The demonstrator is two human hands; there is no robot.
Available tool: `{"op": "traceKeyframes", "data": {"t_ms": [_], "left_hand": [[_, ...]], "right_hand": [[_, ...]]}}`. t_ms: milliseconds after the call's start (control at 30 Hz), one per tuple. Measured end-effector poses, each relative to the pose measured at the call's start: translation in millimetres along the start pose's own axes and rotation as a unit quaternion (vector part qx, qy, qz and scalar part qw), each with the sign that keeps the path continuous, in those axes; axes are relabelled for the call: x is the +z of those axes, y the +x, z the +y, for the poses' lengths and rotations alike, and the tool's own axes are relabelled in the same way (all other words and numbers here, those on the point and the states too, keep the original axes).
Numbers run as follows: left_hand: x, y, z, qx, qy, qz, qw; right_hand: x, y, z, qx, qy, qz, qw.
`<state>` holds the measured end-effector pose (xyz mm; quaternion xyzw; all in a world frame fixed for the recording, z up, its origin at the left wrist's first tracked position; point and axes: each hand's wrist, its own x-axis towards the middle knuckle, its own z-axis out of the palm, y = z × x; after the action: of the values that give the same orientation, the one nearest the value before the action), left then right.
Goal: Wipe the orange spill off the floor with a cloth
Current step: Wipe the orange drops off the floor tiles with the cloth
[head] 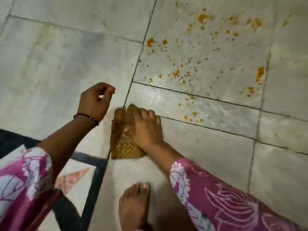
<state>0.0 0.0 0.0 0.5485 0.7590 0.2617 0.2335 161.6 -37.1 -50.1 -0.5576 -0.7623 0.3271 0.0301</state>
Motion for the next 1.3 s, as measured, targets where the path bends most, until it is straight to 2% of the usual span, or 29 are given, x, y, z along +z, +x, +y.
{"op": "traceKeyframes", "data": {"t_ms": [100,167,233,333,433,500,567,667,733,800,833,867,900,967,1033,1100,1200,1300], "left_hand": [[16,8,-31,0.048,0.032,-0.036,0.998],[18,3,-50,0.104,0.056,-0.078,0.99],[16,-1,-59,0.13,0.081,-0.083,0.985],[29,-10,-55,0.125,0.066,-0.038,0.989],[52,-27,-48,0.091,0.01,0.02,0.996],[62,-35,-46,0.1,0.003,0.011,0.995],[69,-38,-43,0.129,-0.005,0.005,0.992],[80,-40,-33,0.14,-0.03,0.008,0.99],[90,-43,-24,0.142,-0.044,0.0,0.989],[98,-46,-18,0.161,-0.041,-0.028,0.986],[101,-47,-18,0.179,-0.032,-0.05,0.982],[104,-48,-19,0.2,-0.022,-0.073,0.977],[105,-49,-21,0.218,-0.014,-0.091,0.972],[108,-47,-25,0.241,-0.012,-0.116,0.963],[111,-45,-26,0.252,-0.014,-0.121,0.96],[114,-42,-24,0.253,-0.018,-0.122,0.96],[122,-44,-20,0.256,-0.007,-0.146,0.955],[132,-50,-21,0.272,0.079,-0.166,0.945]], "right_hand": [[19,26,10,-0.062,-0.098,0.059,0.992],[18,33,13,-0.079,-0.102,0.077,0.989],[13,36,10,-0.104,-0.108,0.06,0.987],[-3,32,14,-0.104,-0.104,0.025,0.989],[-12,5,40,-0.049,-0.031,0.021,0.998],[-17,-16,62,0.002,0.07,-0.014,0.997],[-25,-31,78,0.016,0.177,-0.049,0.983],[-44,-37,95,0.026,0.228,-0.074,0.971],[-54,-44,106,0.075,0.159,-0.048,0.983],[-52,-56,112,0.114,-0.021,0.075,0.99],[-46,-63,107,0.101,-0.093,0.15,0.979],[-38,-69,97,0.076,-0.128,0.191,0.97],[-27,-69,86,0.044,-0.146,0.191,0.97],[0,-63,72,-0.017,-0.172,0.123,0.977],[17,-55,74,-0.04,-0.177,0.078,0.98],[20,-58,85,-0.046,-0.181,0.076,0.98],[17,-93,110,-0.011,-0.153,0.1,0.983],[4,-126,149,0.092,-0.161,0.127,0.974]]}}
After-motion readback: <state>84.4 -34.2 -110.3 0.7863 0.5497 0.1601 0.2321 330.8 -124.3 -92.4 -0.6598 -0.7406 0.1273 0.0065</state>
